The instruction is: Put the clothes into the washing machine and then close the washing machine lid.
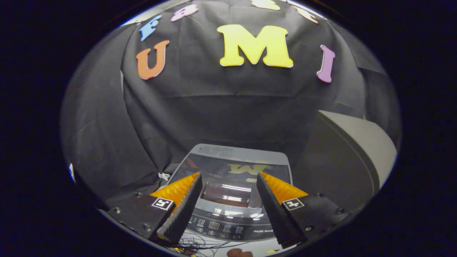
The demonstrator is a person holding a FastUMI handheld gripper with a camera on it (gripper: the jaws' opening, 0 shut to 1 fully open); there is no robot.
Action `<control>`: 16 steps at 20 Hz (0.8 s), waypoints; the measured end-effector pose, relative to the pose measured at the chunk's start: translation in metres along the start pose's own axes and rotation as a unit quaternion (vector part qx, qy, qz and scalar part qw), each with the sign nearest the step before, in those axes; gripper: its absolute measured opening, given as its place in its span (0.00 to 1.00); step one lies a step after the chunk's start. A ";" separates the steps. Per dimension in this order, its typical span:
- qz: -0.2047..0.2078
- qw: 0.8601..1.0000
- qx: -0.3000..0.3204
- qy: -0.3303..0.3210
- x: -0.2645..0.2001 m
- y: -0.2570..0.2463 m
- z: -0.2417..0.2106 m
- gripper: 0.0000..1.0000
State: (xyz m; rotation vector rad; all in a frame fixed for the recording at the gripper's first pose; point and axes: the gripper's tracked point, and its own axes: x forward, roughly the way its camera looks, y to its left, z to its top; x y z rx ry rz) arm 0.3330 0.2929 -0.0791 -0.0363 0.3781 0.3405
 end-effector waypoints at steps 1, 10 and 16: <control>0.004 1.000 -0.007 -0.019 -0.020 -0.001 0.008 0.96; -0.002 0.991 -0.048 -0.121 -0.229 -0.047 -0.015 0.96; -0.026 0.992 0.023 -0.124 -0.322 -0.095 -0.061 0.97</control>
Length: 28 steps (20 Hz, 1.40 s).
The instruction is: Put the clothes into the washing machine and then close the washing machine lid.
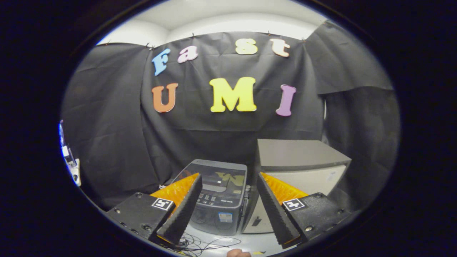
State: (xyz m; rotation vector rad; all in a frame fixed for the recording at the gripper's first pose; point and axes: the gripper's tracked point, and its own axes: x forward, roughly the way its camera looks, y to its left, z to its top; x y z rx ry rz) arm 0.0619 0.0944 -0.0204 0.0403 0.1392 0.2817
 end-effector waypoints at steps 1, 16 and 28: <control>-0.001 1.000 0.003 0.002 -0.010 -0.009 -0.005 0.96; -0.021 0.999 -0.016 -0.035 -0.061 -0.068 0.000 0.97; -0.011 0.999 -0.011 -0.033 -0.055 -0.064 0.007 0.97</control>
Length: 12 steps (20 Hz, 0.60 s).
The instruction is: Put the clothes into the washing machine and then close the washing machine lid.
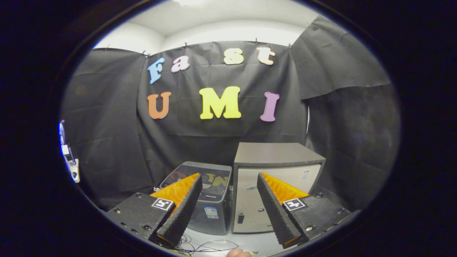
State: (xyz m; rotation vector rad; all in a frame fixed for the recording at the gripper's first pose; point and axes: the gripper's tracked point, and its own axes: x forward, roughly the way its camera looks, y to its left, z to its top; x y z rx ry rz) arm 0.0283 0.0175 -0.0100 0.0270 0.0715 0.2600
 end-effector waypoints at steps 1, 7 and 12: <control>0.001 1.000 -0.001 -0.001 0.000 0.000 0.001 0.97; 0.004 1.000 -0.005 0.003 0.000 -0.001 -0.001 0.97; 0.003 1.000 -0.002 0.001 0.003 -0.001 0.003 0.97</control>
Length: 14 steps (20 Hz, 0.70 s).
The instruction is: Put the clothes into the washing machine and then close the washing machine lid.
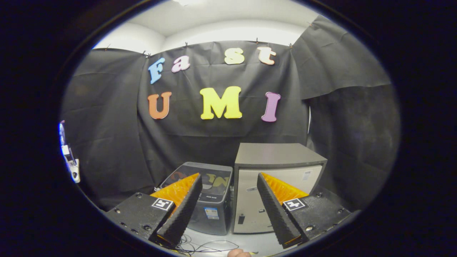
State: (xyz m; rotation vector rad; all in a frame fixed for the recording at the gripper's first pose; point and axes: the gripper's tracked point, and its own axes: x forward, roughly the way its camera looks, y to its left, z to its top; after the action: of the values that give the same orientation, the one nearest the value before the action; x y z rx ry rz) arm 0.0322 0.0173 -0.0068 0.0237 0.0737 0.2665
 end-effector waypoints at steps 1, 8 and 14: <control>0.000 1.000 0.000 0.000 0.000 -0.001 -0.001 0.97; 0.000 1.000 -0.002 -0.005 0.003 0.002 0.004 0.97; 0.004 1.000 -0.007 -0.005 0.005 0.007 0.005 0.97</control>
State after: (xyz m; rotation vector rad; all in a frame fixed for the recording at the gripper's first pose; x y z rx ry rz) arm 0.0358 0.0250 -0.0020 0.0107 0.0619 0.2748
